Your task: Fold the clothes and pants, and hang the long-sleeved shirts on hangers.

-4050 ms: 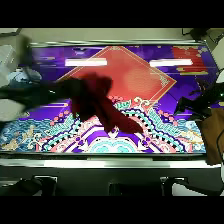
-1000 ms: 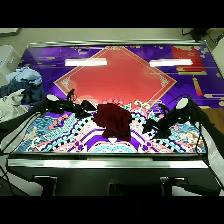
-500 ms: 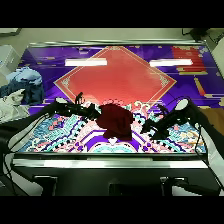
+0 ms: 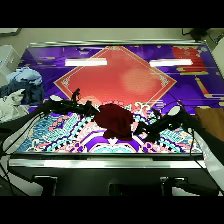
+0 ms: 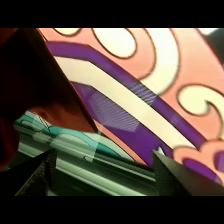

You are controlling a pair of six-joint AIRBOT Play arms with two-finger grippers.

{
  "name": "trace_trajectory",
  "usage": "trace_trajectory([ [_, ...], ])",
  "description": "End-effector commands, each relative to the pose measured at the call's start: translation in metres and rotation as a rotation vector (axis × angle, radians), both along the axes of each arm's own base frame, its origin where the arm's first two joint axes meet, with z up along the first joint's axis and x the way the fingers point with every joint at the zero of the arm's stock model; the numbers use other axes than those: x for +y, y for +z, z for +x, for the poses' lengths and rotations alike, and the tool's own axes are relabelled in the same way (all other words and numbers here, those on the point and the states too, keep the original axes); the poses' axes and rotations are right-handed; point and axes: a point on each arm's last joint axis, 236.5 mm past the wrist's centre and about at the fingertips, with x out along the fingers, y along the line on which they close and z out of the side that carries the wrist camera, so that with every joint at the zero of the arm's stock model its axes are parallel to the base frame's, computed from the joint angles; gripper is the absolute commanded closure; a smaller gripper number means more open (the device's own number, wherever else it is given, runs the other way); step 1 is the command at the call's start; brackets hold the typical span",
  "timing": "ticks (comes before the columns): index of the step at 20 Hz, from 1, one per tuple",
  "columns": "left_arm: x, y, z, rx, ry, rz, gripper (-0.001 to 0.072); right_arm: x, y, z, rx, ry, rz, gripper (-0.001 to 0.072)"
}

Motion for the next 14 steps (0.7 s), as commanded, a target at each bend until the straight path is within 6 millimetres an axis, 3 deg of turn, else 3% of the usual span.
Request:
trace_trajectory([
  [1,0.01,0.021,0.006,-0.059,0.004,0.001,0.0685,0.036,-0.018,0.006,-0.041,-0.035,0.005,0.0012],
  [3,0.014,0.03,0.007,-0.074,0.003,-0.005,0.0685,0.059,-0.021,0.01,-0.042,-0.069,0.041,0.0014],
  [5,0.015,0.035,0.007,-0.082,0.004,-0.008,0.0685,0.069,-0.022,0.016,-0.064,-0.091,0.049,0.0076],
  [6,0.016,0.042,0.008,-0.101,0.004,-0.007,0.0685,0.074,-0.021,0.023,-0.092,-0.11,0.052,0.0505],
  [7,0.016,0.047,0.008,-0.121,-0.003,-0.007,0.0685,0.075,-0.02,0.024,-0.086,-0.123,0.053,0.0675],
  [9,0.018,0.058,0.009,-0.152,-0.002,-0.006,0.0685,0.069,-0.012,0.032,-0.142,-0.092,0.031,0.0678],
  [11,0.025,0.077,0.014,-0.212,0.008,-0.005,0.0685,0.058,0.011,0.045,-0.255,-0.012,-0.021,0.0679],
  [13,0.04,0.112,0.024,-0.319,0.041,0.002,0.0686,0.032,0.054,0.071,-0.431,0.076,-0.142,0.0679],
  [14,0.05,0.138,0.03,-0.388,0.063,0.004,0.0686,0.01,0.088,0.092,-0.531,0.075,-0.226,0.0679],
])
